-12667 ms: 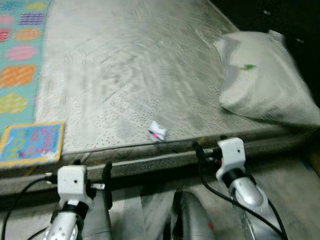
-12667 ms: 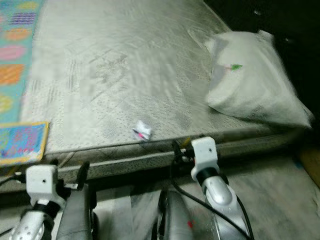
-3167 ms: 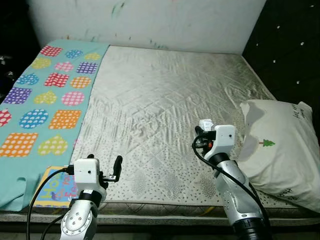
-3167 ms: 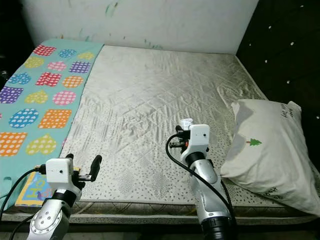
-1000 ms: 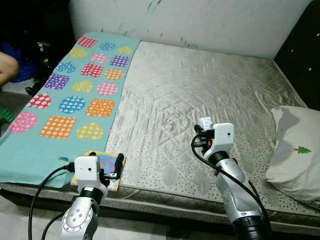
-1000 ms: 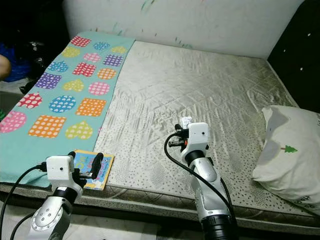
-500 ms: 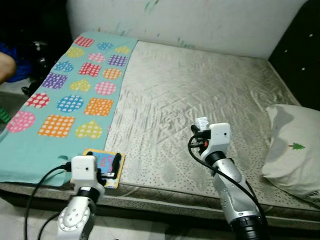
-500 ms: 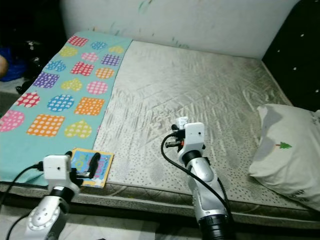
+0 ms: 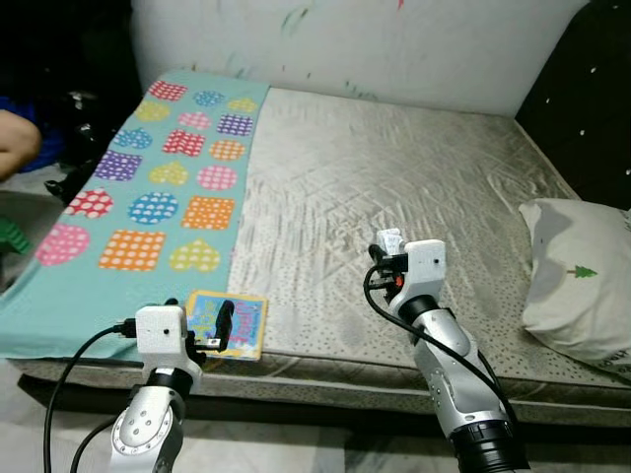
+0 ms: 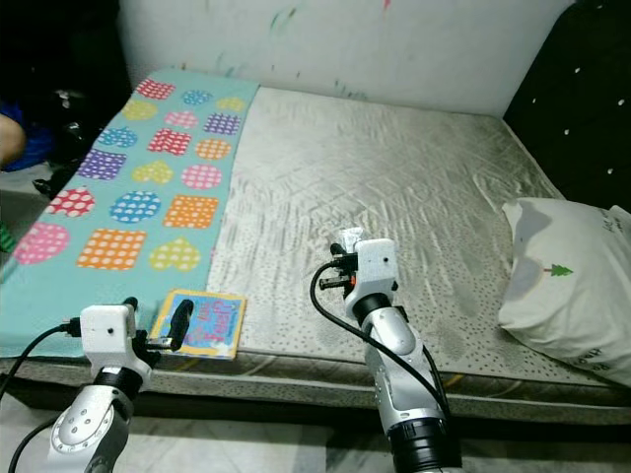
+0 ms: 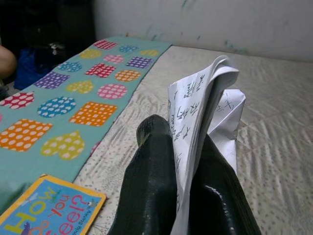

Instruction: Clean up the room

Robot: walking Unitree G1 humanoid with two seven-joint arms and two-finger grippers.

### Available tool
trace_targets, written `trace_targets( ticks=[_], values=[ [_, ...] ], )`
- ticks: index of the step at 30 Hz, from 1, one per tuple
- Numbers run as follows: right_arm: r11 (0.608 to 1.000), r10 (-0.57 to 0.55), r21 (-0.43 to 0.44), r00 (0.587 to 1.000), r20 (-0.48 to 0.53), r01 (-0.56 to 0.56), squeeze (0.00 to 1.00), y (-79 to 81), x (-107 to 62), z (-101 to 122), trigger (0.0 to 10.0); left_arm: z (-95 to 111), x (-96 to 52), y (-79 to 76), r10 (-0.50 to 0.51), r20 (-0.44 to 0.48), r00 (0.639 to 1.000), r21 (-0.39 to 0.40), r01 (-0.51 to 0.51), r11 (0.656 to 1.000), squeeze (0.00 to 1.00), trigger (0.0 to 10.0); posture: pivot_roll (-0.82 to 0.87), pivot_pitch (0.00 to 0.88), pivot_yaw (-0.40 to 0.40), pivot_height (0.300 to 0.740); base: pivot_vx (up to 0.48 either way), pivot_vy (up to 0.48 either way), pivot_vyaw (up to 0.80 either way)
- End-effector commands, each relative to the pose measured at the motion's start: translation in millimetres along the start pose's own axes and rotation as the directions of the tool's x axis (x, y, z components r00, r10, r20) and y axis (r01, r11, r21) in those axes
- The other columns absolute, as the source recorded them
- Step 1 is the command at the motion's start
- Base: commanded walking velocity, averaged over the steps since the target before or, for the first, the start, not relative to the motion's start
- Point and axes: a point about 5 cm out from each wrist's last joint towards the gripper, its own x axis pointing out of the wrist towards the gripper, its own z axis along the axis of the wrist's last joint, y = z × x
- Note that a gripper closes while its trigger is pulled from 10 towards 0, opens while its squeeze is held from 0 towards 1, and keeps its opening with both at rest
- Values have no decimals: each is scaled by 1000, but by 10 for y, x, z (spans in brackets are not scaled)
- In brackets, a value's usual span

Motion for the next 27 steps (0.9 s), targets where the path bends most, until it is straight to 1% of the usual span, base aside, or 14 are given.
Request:
trace_targets(
  ticks=[1, 7, 18, 27],
  values=[
    [999, -32, -2, 999, -15, 32, 0, -92, -40, -33, 10000, -2, -6, -42, -14, -2, 1000, -8, 14, 1000, 0, 10000, -59, 92, -79, 740, 0, 0, 0],
    [999, -34, -3, 999, -16, 34, 0, -96, -45, -37, 10000, 11, -9, -43, -21, 7, 1000, -24, 21, 999, 0, 10000, -61, 94, -78, 740, 0, 0, 0],
    [999, -36, -1, 999, -22, 36, 0, -104, -47, -46, 10000, 14, -11, -38, -17, 8, 1000, -32, 17, 999, 0, 10000, -62, 101, -80, 740, 0, 0, 0],
    [999, -35, -6, 999, -27, 35, 0, -105, -48, -60, 10000, 20, -2, -38, -19, 10, 1000, -33, 19, 999, 0, 10000, -63, 103, -79, 740, 250, 0, 0]
  ],
)
